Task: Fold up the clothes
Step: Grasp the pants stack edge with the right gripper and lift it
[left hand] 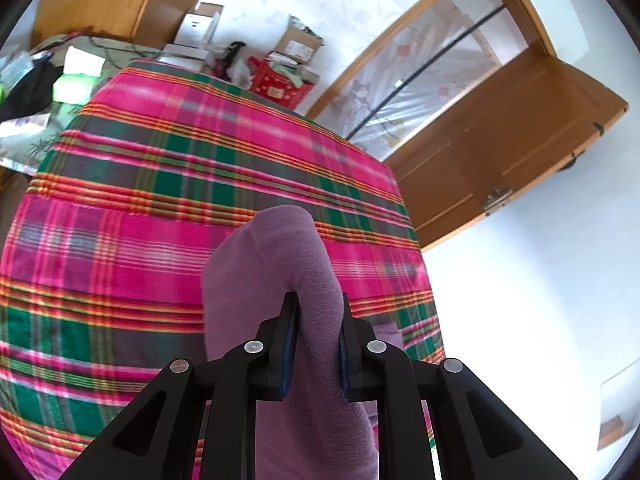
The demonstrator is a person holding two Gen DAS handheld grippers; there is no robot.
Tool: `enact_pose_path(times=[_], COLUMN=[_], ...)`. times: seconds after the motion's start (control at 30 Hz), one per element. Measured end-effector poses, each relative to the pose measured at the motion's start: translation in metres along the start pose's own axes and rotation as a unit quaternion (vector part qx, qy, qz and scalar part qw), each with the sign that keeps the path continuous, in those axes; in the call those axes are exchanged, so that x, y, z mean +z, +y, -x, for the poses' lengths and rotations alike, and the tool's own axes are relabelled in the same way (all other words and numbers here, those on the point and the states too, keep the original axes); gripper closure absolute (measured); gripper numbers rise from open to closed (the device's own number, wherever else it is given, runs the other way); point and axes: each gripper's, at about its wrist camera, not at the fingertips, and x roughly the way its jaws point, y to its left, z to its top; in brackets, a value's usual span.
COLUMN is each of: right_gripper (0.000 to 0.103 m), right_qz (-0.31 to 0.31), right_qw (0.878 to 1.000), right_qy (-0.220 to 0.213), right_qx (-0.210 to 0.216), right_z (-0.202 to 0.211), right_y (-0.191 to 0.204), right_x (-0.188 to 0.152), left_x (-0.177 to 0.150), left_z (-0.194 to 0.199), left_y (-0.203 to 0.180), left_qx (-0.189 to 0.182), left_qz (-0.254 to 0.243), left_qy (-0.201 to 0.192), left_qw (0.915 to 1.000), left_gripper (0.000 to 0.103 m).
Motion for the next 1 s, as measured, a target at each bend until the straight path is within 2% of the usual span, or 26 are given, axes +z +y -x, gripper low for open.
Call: enact_pose_path(times=[0.23,0.63,1.0], right_gripper=[0.089,0.089,0.089], right_qz=[-0.017,-0.049,-0.088], right_qw=[1.000,0.998,0.993], right_qy=[-0.018,-0.022,-0.019], right_qx=[-0.017,-0.042,-0.076], right_z=[0.014,0.028,0.040], right_y=[-0.025,-0.066,-0.113], right_x=[0.003,0.001,-0.010], left_x=[0.001,0.004,-0.003], left_z=[-0.021,-0.054,-0.099], left_y=[-0.030,-0.058,-0.087], left_qx=[-0.019,-0.026,-0.013], left_qz=[-0.012,-0.022,-0.042], left_qy=[0.019,0.045,0.077], left_qw=[0.9996,0.9984,0.9961], left_gripper=[0.085,0.085,0.085])
